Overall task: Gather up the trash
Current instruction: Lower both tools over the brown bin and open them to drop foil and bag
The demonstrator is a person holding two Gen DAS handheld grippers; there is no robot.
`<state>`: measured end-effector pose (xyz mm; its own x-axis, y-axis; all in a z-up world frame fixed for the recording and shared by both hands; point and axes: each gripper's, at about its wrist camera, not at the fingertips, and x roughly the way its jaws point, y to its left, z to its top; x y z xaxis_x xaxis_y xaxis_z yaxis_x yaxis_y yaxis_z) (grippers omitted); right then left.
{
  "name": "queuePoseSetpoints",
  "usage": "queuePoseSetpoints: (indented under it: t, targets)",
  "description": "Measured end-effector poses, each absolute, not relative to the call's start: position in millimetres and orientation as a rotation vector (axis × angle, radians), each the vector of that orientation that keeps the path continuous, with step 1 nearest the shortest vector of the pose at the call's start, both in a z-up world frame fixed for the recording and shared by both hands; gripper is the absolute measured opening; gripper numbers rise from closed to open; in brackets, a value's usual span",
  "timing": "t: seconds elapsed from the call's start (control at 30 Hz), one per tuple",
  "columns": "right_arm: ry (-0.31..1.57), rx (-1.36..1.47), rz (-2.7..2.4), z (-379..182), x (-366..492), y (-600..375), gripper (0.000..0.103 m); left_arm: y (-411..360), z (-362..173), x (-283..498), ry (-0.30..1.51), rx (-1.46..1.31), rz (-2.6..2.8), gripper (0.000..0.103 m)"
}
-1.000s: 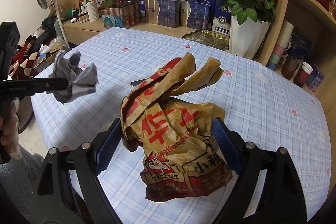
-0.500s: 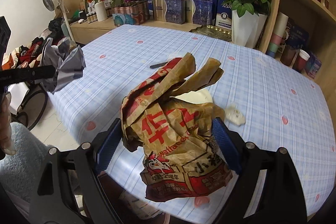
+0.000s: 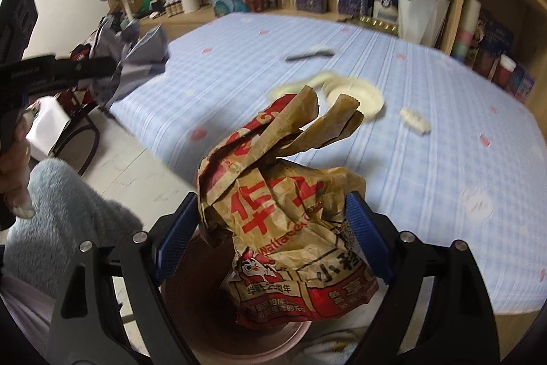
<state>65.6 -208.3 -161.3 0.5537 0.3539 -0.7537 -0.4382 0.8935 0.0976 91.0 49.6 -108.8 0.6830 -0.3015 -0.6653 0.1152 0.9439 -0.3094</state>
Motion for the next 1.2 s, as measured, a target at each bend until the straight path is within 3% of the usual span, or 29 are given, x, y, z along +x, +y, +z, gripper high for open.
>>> queuePoseSetpoints:
  t: [0.43, 0.8, 1.2]
  targets:
    - [1.054, -0.171, 0.594, -211, 30, -167, 0.086, 53, -122, 67, 0.8, -0.259, -0.234, 0.036]
    - [1.093, -0.142, 0.639, -215, 38, -152, 0.097, 61, -123, 65, 0.814, -0.279, -0.216, 0.036]
    - [0.763, -0.065, 0.355, -151, 54, -208, 0.097, 43, -133, 63, 0.855, -0.249, -0.266, 0.036]
